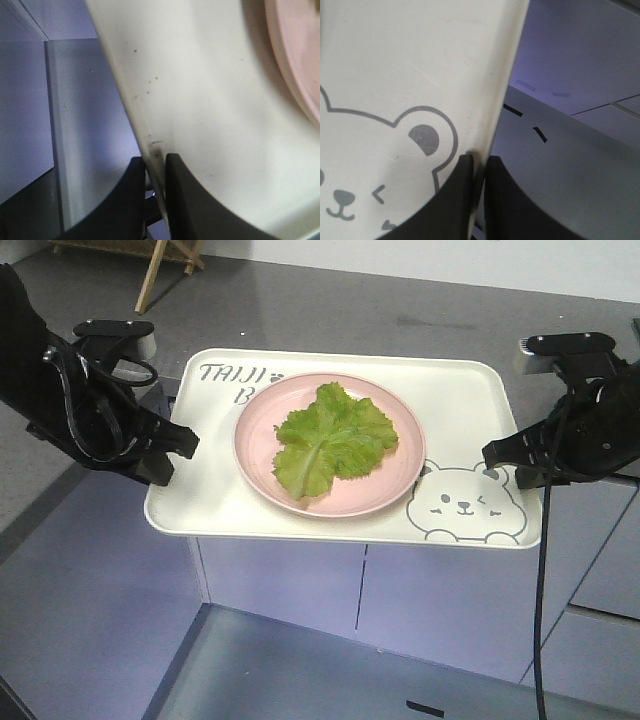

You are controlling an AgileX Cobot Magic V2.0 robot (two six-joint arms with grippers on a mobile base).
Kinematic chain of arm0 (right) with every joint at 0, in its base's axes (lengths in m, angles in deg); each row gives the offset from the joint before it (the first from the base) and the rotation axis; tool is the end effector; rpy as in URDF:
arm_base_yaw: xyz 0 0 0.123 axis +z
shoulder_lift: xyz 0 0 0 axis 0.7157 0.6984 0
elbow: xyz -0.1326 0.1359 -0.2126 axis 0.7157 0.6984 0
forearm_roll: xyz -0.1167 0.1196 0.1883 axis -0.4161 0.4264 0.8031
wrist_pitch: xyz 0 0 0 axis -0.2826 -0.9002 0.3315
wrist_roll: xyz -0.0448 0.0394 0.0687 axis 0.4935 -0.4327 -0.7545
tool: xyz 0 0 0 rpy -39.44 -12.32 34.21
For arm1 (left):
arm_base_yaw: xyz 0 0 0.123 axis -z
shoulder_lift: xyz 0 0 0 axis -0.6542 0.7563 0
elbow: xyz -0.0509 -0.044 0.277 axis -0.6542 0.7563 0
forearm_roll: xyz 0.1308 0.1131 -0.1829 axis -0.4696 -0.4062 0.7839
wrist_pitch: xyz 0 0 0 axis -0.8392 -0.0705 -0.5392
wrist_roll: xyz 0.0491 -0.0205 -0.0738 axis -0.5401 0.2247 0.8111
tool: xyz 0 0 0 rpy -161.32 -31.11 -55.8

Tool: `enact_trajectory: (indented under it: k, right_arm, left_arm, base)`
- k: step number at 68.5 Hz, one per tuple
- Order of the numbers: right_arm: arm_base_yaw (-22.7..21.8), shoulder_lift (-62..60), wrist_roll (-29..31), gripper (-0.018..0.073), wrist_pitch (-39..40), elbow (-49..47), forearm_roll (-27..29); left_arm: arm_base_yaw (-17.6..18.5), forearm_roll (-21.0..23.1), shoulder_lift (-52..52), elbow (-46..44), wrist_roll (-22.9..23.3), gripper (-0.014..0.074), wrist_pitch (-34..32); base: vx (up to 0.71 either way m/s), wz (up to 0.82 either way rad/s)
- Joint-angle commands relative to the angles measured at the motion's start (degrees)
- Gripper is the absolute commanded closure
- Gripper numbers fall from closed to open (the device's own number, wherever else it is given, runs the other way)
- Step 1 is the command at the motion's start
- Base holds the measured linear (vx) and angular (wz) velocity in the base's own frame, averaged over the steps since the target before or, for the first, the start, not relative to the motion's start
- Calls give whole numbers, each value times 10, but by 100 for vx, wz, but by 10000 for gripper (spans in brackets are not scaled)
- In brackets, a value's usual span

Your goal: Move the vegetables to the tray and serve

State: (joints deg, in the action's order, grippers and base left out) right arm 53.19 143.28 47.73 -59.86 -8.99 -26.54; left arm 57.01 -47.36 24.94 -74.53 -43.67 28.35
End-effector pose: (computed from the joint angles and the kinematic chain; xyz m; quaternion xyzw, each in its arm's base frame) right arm 0.3148 0.0509 0.3150 -0.0994 0.9642 0.0598 0.2384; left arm 0.3235 -0.1129 0.3337 0.1486 0.9634 -0.1288 0.1823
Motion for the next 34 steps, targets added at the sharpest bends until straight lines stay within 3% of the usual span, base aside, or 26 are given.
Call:
enact_trajectory:
  k: [1, 34]
  right_arm:
    - [10, -25, 33, 565, 24, -17, 53]
    - [10, -25, 33, 565, 24, -17, 53]
  left_arm:
    - [15, 80, -31, -17, -17, 602, -47]
    - [15, 80, -31, -17, -17, 602, -47]
  base:
    - [-3, -26]
    - [-3, -22]
